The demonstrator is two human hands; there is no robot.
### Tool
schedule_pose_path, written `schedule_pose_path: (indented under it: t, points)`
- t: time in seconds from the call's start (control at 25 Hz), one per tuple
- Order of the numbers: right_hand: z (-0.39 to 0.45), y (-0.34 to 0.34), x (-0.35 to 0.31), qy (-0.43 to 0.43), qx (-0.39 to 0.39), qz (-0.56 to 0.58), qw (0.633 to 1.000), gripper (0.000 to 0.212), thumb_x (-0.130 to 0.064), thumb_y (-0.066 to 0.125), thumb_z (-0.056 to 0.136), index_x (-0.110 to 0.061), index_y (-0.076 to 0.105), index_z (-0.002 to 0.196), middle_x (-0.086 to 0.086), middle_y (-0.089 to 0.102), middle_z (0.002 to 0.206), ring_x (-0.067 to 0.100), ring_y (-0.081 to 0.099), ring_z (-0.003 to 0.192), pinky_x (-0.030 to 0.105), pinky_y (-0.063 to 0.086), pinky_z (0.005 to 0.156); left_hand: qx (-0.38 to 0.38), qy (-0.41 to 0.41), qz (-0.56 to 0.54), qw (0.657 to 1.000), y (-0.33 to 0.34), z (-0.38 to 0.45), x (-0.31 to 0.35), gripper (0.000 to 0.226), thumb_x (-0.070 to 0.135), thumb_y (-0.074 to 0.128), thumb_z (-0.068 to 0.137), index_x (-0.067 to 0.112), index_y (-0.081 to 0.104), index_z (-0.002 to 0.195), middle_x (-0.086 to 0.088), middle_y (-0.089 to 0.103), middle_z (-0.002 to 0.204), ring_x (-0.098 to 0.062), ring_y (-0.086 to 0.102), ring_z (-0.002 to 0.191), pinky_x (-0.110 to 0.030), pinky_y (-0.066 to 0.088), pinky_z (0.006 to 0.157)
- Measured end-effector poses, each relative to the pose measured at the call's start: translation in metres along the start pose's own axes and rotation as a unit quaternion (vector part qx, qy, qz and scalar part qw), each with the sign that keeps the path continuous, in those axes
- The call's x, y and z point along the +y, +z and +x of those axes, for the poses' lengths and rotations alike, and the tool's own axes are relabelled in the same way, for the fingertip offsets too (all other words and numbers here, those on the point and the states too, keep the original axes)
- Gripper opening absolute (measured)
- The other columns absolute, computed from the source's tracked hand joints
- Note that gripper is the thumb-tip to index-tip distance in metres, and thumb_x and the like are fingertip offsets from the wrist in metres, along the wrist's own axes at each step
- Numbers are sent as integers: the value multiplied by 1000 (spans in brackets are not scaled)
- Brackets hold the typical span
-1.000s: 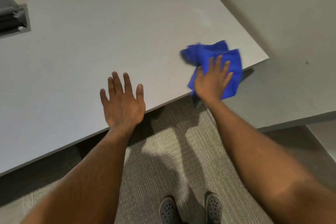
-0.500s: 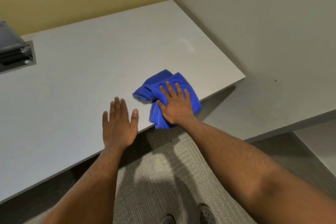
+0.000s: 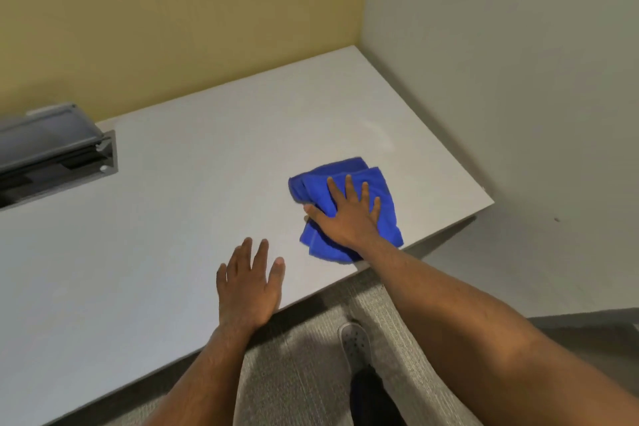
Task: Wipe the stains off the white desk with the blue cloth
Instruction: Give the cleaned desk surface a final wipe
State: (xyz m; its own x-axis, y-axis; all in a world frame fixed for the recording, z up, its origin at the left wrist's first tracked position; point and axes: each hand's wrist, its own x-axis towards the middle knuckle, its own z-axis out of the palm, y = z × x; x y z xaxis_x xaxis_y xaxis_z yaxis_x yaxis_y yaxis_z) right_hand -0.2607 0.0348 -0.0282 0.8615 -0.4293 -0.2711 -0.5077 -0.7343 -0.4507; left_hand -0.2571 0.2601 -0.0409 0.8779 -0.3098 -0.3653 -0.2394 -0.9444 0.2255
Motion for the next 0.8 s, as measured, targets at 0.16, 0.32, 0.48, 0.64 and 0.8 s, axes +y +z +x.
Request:
schedule_pose_path:
  t: [0.16,0.32,0.48,0.64,0.8]
  points:
    - [-15,-31,28,-50,124,15,991,65,-57,42,90,-17,37,142,10,40,149,29,35,138,48,27,114,44,-46,-5,998,-23,17,40,66,59,37,93,15,45,142,-14,45,146,-31,44,130,-42,36,106]
    - [-17,-61,57,66,143,23,987,50,-34,58,86,-8,49,127,15,58,121,34,51,111,43,42,93,8,-38,-85,996,-41,41,79,60,56,52,88,9,61,124,-13,61,126,-31,56,114,-40,47,93]
    - [3,-73,60,141,50,98,984,48,-32,62,85,-4,51,123,17,63,112,37,56,105,39,45,86,-61,-105,-251,960,-47,62,115,72,62,61,83,8,56,131,-11,63,124,-32,59,115,-48,49,97]
    - [28,-74,46,237,-25,214,947,29,-33,65,80,-11,57,98,5,63,92,26,56,85,33,46,71,-84,-151,-294,940,-51,86,139,59,62,67,78,10,62,105,-11,68,99,-32,65,98,-47,53,89]
    - [35,-72,40,196,-45,160,966,33,-25,58,81,-13,57,111,8,61,108,28,57,98,36,49,78,-103,-182,-244,947,-55,95,148,48,46,70,81,13,57,114,-7,65,105,-27,63,98,-45,54,91]
